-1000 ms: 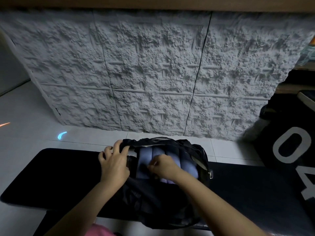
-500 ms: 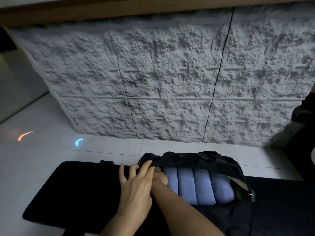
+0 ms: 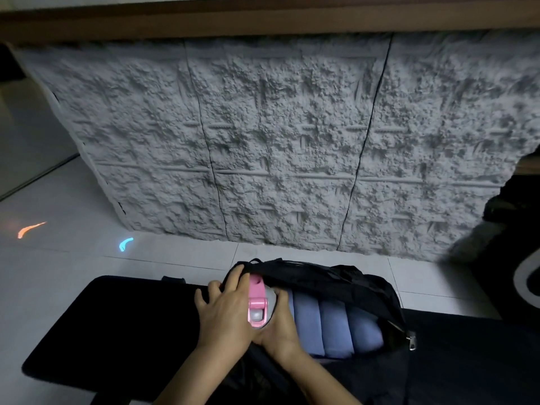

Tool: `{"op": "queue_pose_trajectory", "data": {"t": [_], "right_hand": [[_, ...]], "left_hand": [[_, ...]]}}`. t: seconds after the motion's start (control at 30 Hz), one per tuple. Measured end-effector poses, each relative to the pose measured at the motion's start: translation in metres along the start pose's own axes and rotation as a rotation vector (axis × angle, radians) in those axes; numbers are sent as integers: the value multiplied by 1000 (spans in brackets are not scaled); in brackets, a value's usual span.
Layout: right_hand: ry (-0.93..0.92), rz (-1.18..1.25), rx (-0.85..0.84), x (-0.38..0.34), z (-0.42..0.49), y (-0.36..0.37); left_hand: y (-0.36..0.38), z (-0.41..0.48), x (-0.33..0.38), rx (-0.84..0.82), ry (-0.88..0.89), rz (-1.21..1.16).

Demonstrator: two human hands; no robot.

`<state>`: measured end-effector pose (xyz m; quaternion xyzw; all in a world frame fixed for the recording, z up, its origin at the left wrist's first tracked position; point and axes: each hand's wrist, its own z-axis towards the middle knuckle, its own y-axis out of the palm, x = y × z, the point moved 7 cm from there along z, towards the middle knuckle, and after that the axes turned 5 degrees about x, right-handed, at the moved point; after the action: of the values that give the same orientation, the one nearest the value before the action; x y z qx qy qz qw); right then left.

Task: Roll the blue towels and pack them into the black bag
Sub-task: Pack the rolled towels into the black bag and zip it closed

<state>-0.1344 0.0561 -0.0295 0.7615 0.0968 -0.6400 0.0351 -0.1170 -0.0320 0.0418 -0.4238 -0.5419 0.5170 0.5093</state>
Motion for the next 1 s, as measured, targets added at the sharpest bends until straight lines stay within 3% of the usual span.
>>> {"op": "queue_pose_trajectory", "data": {"t": [0.17, 0.27, 0.33, 0.4, 0.5, 0.6, 0.73, 0.87, 1.0], "right_hand": [[-125, -344, 196, 14, -3, -4], [-199, -641, 119, 11, -1, -5], [-261, -812, 35, 9, -7, -22], [-418, -1056, 56, 6, -23, -57], [-598, -1398, 80, 3, -48, -122], [-698, -1568, -24, -2, -70, -188], [-777, -1605, -127, -21, -89, -237], [-439, -1236, -171, 1, -66, -261], [-226, -797, -121, 23, -47, -263]], "left_hand": [[3, -6, 3, -42, 15, -36], [2, -7, 1, 13, 80, -67], [1, -6, 1, 69, 237, -127], [-1, -6, 1, 117, 422, -180], [2, -7, -2, 41, 564, -247], [3, -4, -4, -37, 607, -210], [7, 6, -7, -149, 631, -94], [12, 18, -11, -140, 547, -294], [23, 29, -14, -188, 438, -522]]}}
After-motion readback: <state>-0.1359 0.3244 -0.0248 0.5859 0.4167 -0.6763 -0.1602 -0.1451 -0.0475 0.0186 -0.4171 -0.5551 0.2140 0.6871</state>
